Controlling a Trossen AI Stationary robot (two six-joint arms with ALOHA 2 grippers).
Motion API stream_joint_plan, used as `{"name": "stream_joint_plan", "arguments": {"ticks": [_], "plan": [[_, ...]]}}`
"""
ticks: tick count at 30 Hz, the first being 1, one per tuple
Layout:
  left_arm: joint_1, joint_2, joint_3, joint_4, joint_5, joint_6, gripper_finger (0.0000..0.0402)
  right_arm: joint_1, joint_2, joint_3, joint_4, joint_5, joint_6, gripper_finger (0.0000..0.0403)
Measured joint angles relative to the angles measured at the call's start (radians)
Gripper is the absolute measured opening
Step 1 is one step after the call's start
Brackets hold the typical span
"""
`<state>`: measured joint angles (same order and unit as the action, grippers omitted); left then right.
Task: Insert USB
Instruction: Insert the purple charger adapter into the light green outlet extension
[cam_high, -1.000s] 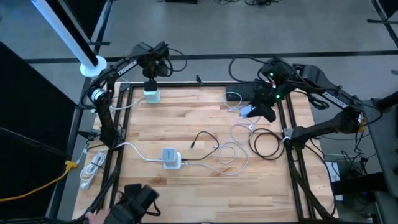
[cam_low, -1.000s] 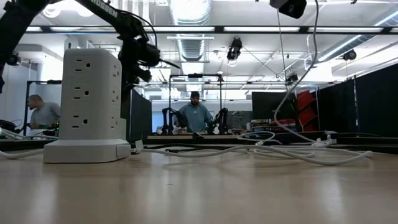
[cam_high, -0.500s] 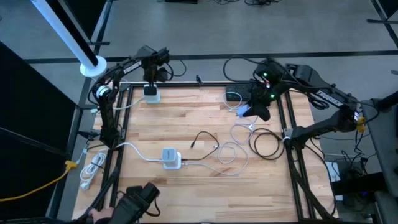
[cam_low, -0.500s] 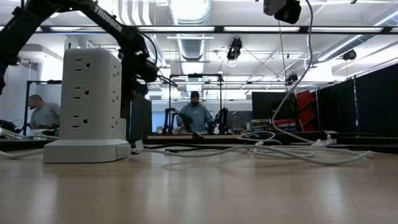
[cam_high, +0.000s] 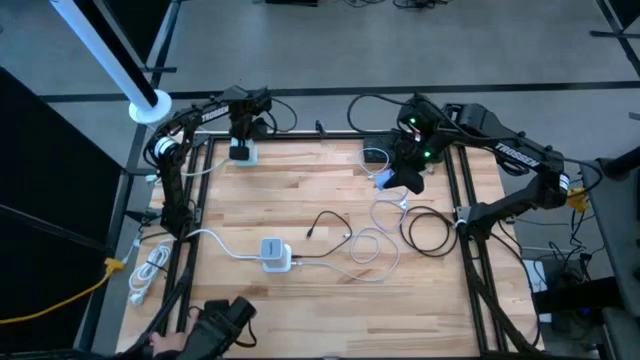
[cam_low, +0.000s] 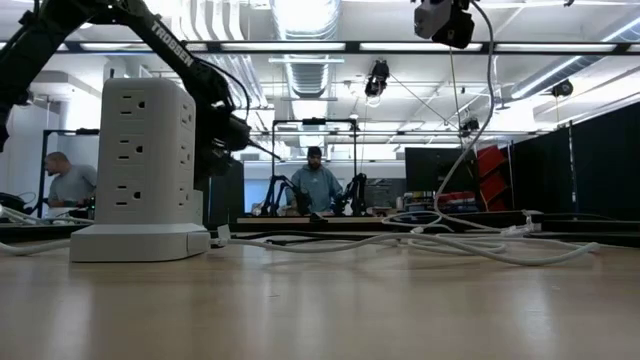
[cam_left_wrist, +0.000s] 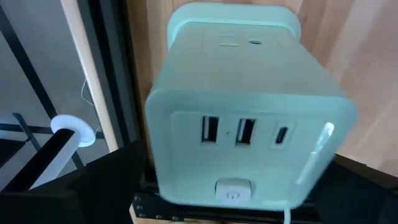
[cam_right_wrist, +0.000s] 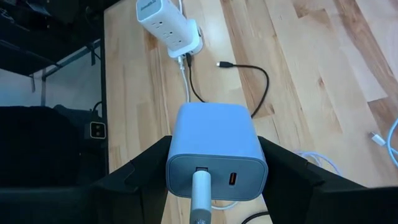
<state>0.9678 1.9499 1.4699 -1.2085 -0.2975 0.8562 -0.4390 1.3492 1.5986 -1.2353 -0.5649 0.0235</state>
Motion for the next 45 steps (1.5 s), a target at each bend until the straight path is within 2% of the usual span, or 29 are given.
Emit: {"name": "stream_joint_plan", "arguments": {"ticks": [4,6,8,9,13,19,21,27,32,37,42,45], "plan": [[0.001,0.000,-0.041,0.043,0.014,0.000,0.0383,0.000,0.002,0.000,0.017,0.000,0.002,0.0192],[0.001,0.000,-0.054,0.055,0.034,-0.001,0.0360,0.000,0.002,0.000,0.024,0.000,0.007,0.0192],[0.001,0.000,-0.059,0.061,0.053,0.000,0.0318,-0.005,0.002,0.000,0.025,0.000,0.012,0.0192],[0.001,-0.001,-0.061,0.061,0.058,-0.001,0.0314,-0.007,0.002,0.000,0.026,0.000,0.018,0.0192],[-0.004,-0.004,-0.062,0.059,0.080,-0.016,0.0319,-0.020,0.002,0.000,0.042,0.000,0.031,0.0192],[-0.023,-0.050,-0.059,0.118,0.314,-0.131,0.0319,-0.057,0.026,-0.001,0.056,-0.001,0.032,0.0192],[-0.037,-0.074,-0.059,0.153,0.348,-0.163,0.0319,-0.069,0.048,-0.003,0.075,-0.010,0.036,0.0192],[-0.124,-0.132,-0.059,0.171,0.369,-0.166,0.0319,-0.093,0.176,-0.004,0.149,-0.030,0.028,0.0192],[-0.218,-0.137,-0.061,0.183,0.370,-0.193,0.0319,-0.101,0.310,-0.004,0.309,-0.119,0.067,0.0192],[-0.302,-0.173,-0.105,0.374,0.433,-0.286,0.0319,-0.138,0.430,-0.005,0.393,-0.116,0.171,0.0192],[-0.332,-0.278,-0.250,0.662,0.446,-0.379,0.0319,-0.200,0.521,-0.006,0.456,-0.117,0.217,0.0192],[-0.332,-0.329,-0.346,0.795,0.439,-0.433,0.0319,-0.242,0.545,-0.006,0.562,-0.127,0.292,0.0192]]}}
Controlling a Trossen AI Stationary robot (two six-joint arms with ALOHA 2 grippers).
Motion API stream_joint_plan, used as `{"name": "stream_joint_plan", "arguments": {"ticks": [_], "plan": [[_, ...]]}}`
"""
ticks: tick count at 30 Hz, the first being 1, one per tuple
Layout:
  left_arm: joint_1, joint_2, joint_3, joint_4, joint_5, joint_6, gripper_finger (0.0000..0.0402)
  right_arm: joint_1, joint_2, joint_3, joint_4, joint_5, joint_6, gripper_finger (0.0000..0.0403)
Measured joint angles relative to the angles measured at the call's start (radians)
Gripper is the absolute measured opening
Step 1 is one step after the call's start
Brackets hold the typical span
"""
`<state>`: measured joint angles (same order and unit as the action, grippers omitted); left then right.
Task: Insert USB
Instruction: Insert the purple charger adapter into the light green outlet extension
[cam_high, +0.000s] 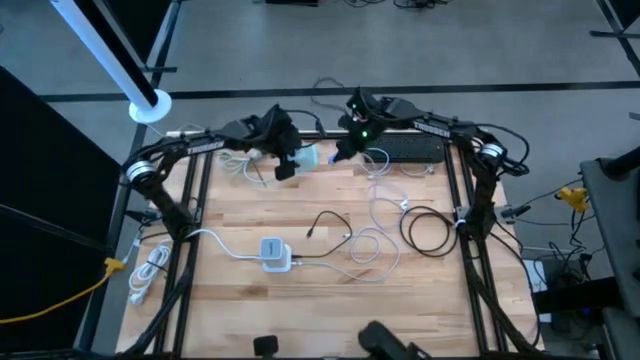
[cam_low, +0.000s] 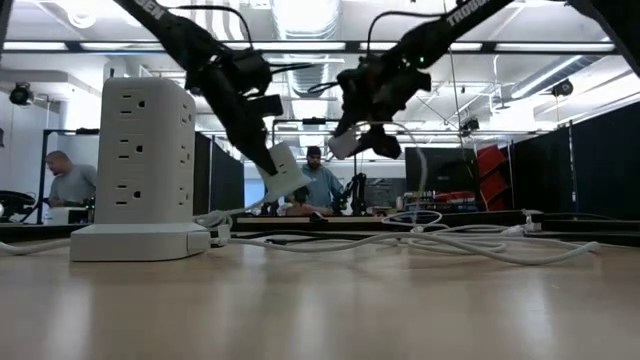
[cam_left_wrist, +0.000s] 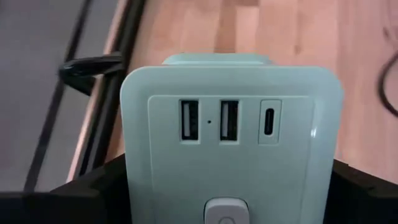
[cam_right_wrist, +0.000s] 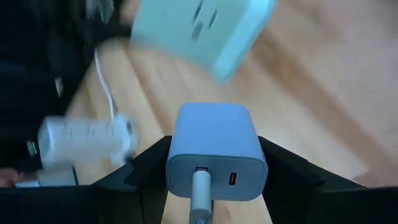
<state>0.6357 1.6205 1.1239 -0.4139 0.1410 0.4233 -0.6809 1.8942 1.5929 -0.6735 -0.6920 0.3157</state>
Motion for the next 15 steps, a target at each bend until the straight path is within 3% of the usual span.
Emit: {"name": "stream_joint_plan", "arguments": {"ticks": [5,11,15], "plan": [[-0.001,-0.050,-0.121,0.186,-0.025,-0.075,0.0319,-0.021,0.019,0.000,0.195,-0.052,0.181,0.0192],[-0.015,-0.054,-0.193,0.346,-0.028,-0.112,0.0319,0.004,0.052,0.000,0.252,-0.056,0.269,0.0192],[-0.026,-0.052,-0.202,0.354,-0.028,-0.089,0.0319,0.007,0.070,0.000,0.253,-0.048,0.294,0.0192]]}}
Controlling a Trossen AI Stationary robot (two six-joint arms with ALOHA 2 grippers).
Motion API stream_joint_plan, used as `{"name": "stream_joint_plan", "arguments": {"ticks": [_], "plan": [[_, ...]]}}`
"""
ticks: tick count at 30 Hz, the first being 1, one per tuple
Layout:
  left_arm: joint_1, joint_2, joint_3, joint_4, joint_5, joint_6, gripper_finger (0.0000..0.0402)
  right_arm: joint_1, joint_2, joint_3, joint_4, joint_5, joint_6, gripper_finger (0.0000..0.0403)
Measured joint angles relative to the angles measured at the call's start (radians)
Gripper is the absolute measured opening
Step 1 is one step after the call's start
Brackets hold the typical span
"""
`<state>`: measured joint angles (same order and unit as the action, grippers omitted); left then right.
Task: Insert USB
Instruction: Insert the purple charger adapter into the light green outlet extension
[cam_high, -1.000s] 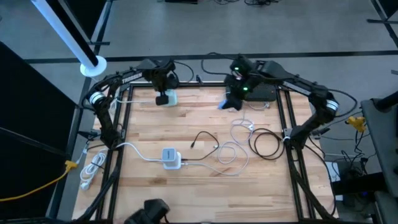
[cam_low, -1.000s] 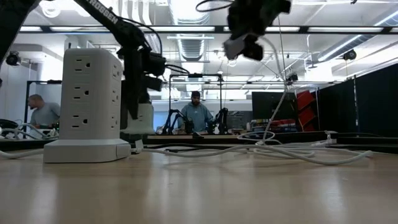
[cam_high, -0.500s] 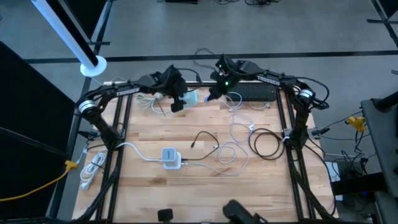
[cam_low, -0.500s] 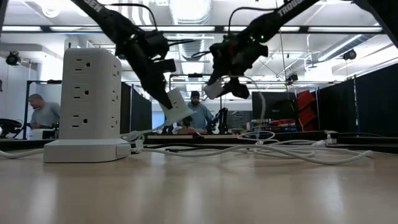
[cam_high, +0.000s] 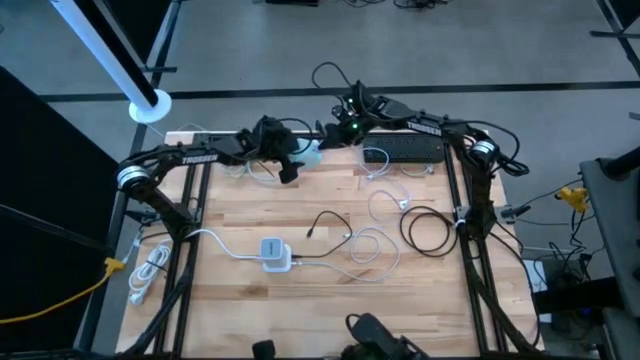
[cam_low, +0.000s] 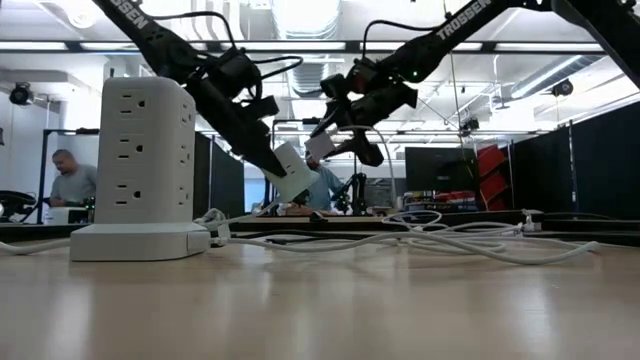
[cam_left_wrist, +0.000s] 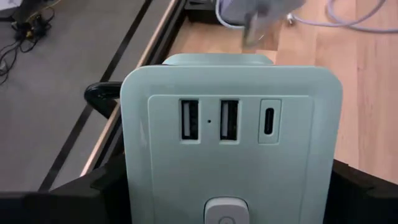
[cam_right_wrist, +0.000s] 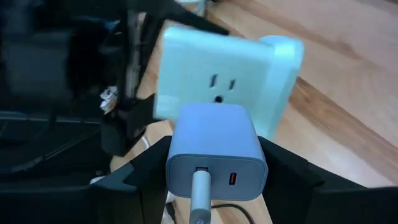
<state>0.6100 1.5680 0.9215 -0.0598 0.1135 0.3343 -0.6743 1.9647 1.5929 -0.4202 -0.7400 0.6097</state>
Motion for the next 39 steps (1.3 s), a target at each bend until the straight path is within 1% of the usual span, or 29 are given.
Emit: {"name": "stream_joint_plan", "arguments": {"ticks": [4,8,17,25,34,39], "plan": [[-0.011,0.000,0.000,0.000,0.000,0.029,0.0319,0.000,0.001,0.000,0.031,0.010,0.031,0.0192],[-0.029,0.000,0.000,0.007,-0.004,0.047,0.0319,0.001,0.000,0.000,0.027,0.029,0.047,0.0192],[-0.038,0.000,0.000,0.014,-0.062,0.048,0.0319,0.011,0.000,0.000,0.027,0.033,0.073,0.0192],[-0.057,0.002,-0.002,0.008,-0.066,0.049,0.0319,0.022,0.000,0.000,0.022,0.058,0.062,0.0192],[-0.069,0.002,-0.002,0.019,-0.057,0.050,0.0319,0.022,0.000,0.001,-0.041,0.058,0.016,0.0192],[-0.070,0.002,-0.002,0.014,-0.048,0.049,0.0319,0.025,0.000,0.001,-0.046,0.058,-0.003,0.0192]]}}
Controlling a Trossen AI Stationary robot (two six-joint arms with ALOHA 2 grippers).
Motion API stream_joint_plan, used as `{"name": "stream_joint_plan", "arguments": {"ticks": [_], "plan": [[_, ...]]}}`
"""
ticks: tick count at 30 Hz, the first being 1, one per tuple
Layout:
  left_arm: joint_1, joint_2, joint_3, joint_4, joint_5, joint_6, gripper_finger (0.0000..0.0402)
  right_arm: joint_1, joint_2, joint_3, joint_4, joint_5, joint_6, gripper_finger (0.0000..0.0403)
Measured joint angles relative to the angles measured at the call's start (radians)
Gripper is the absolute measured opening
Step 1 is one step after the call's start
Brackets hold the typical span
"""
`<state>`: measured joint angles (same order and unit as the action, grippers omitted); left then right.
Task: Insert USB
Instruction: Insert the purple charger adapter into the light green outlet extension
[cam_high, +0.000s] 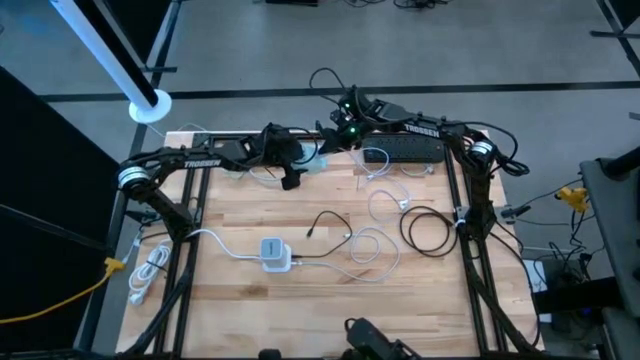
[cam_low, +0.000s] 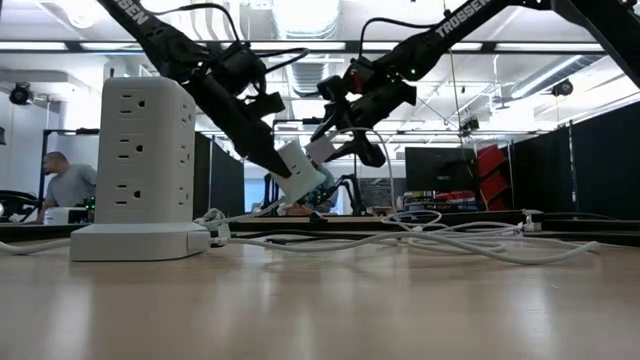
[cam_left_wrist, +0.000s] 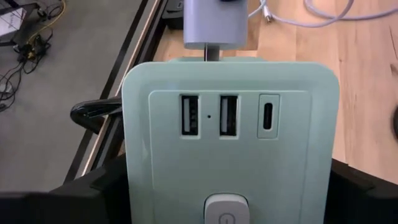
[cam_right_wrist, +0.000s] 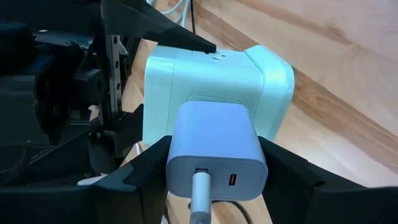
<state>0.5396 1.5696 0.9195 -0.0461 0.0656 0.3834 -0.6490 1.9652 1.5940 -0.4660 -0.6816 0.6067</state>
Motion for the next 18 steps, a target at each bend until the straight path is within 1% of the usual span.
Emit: {"name": "stream_joint_plan", "arguments": {"ticks": [4,10,13,18], "plan": [[0.000,0.000,0.000,-0.018,0.005,-0.006,0.0319,0.001,0.022,-0.002,0.011,-0.017,-0.010,0.0192],[0.001,0.002,-0.005,-0.089,-0.002,-0.013,0.0318,0.016,0.107,-0.002,0.060,-0.046,0.018,0.0192],[0.001,0.002,-0.033,-0.098,-0.003,-0.024,0.0318,0.025,0.133,-0.003,0.108,-0.053,0.031,0.0192],[0.000,-0.001,-0.112,-0.051,0.006,-0.025,0.0318,0.034,0.172,-0.004,0.152,-0.067,0.019,0.0192]]}}
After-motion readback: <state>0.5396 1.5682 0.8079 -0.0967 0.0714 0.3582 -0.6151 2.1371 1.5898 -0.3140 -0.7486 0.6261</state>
